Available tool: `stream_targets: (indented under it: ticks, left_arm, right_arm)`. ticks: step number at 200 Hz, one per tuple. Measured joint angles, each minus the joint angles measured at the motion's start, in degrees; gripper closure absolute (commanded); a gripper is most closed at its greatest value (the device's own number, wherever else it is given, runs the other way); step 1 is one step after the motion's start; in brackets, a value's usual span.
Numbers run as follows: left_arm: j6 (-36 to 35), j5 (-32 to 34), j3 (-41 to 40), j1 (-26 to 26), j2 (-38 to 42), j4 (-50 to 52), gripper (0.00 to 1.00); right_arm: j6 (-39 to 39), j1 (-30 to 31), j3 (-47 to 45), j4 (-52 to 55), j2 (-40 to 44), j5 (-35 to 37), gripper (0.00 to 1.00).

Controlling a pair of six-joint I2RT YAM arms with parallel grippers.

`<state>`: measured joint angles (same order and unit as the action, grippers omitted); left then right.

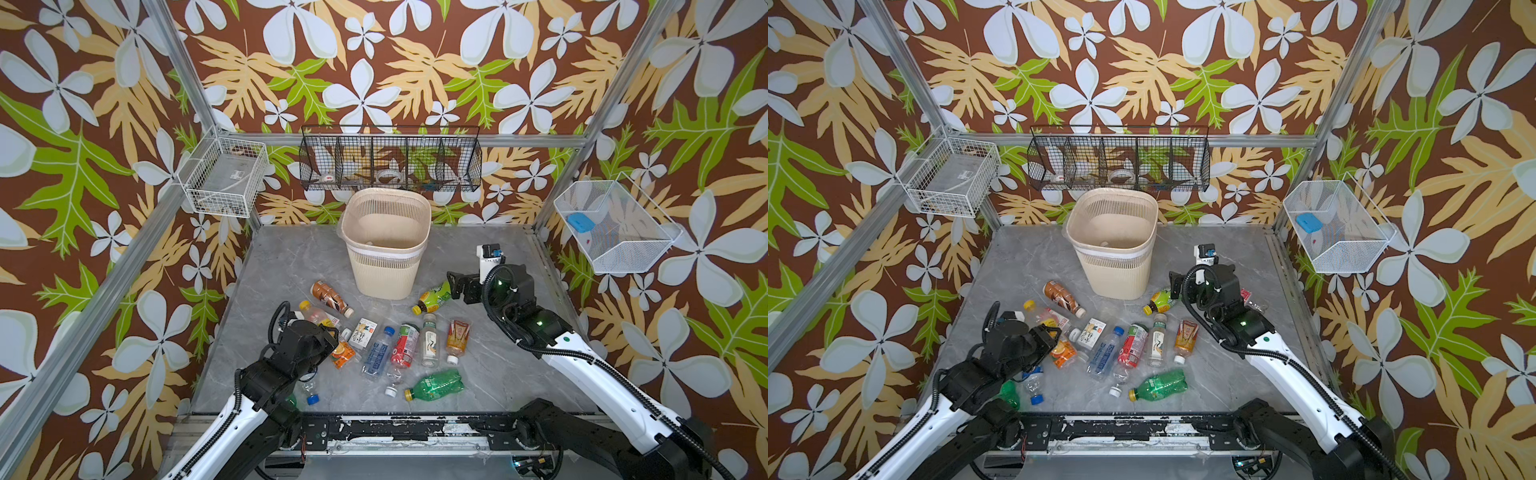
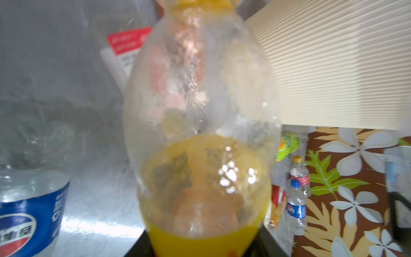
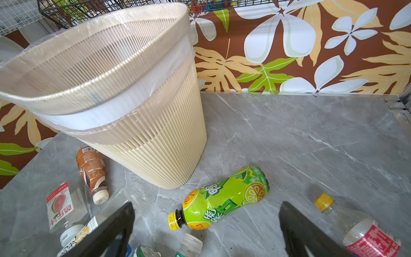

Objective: Throw the plastic bottles in the bin
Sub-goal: Pick up the plastic bottle from the bottom-left of the table, then throw the plastic bottle into the trash bin.

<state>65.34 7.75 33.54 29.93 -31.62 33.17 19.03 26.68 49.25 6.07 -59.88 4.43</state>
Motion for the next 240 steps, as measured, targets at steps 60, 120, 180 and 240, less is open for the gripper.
stream_targets:
  ticks: [60, 120, 180, 240]
  left_arm:
    - [-11.8, 6.2, 16.2, 0.0, -4.7, -7.7, 0.57]
    - [-25.8, 3.5, 35.1, 0.0, -24.2, -15.9, 0.58]
    - [-32.6, -2.4, 54.6, 0.0, -48.2, -24.1, 0.58]
    - [-34.4, -4.5, 66.2, 0.0, -64.5, -24.1, 0.58]
  right_arm:
    - [2.2, 0.0, -2.1, -3.6, 1.8, 0.2, 0.0]
    - [4.6, 0.0, -5.0, -5.8, 5.9, 1.9, 0.0]
    - [4.8, 0.0, -5.0, -3.7, 8.4, 3.2, 0.0]
    - [4.8, 0.0, -4.6, -1.7, 9.6, 4.5, 0.0]
